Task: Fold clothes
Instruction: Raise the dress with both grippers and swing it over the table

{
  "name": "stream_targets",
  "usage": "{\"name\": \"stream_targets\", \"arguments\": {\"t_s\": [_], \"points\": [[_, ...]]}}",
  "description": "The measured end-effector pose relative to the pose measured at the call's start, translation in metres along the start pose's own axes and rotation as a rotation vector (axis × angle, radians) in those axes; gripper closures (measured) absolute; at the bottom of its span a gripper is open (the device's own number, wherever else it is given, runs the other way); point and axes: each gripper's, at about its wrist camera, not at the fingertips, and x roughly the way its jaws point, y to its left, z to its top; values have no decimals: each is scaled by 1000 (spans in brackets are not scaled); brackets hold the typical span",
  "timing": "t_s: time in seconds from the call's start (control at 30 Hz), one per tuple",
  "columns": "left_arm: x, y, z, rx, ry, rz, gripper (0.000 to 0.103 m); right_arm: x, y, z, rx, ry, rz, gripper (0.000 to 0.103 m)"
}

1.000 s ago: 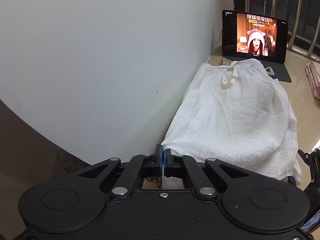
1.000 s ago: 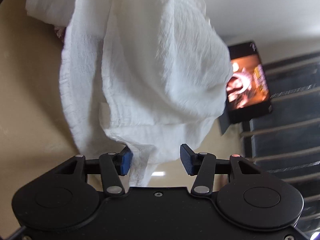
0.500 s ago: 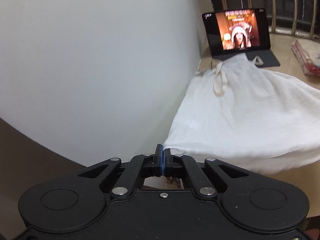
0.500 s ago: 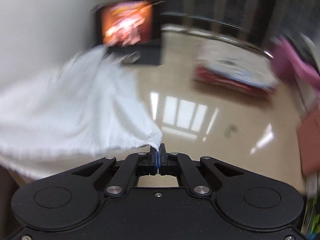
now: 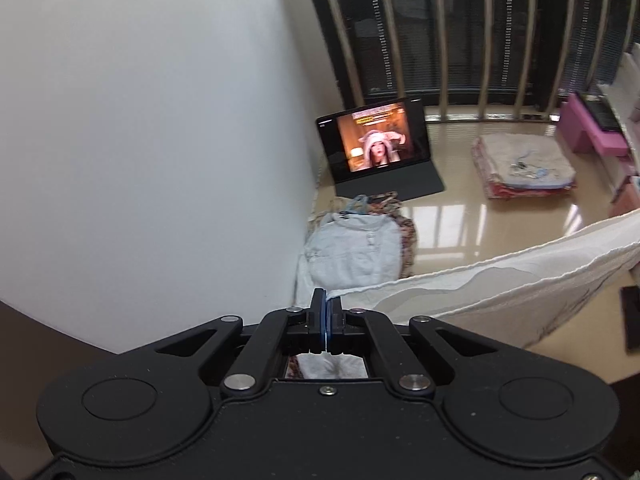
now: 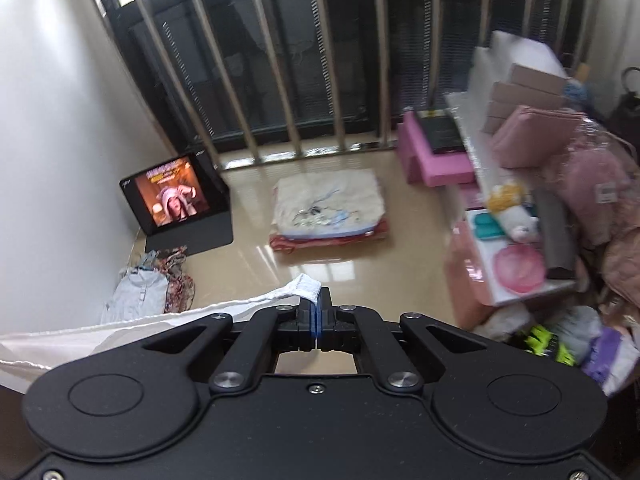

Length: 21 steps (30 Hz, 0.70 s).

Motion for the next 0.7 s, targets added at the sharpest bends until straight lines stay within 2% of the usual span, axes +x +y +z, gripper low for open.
{"name": "stream_targets", "arguments": {"t_s": [0.1,0.27,0.47,0.7], "points": [[-20,-14,6,30,19,-41,103,-33,-20,0,26,3,-30,103],[-27,-27,9,11,70,-106,103,-68,-54,-14,130,36,-63,103],[-28,-33,14,6,65,-112,103,-84,-77,-32,224,81,-76,103],[-42,-35,14,34,37,-147,103,-102,-77,-38,224,84,-108,103]]}}
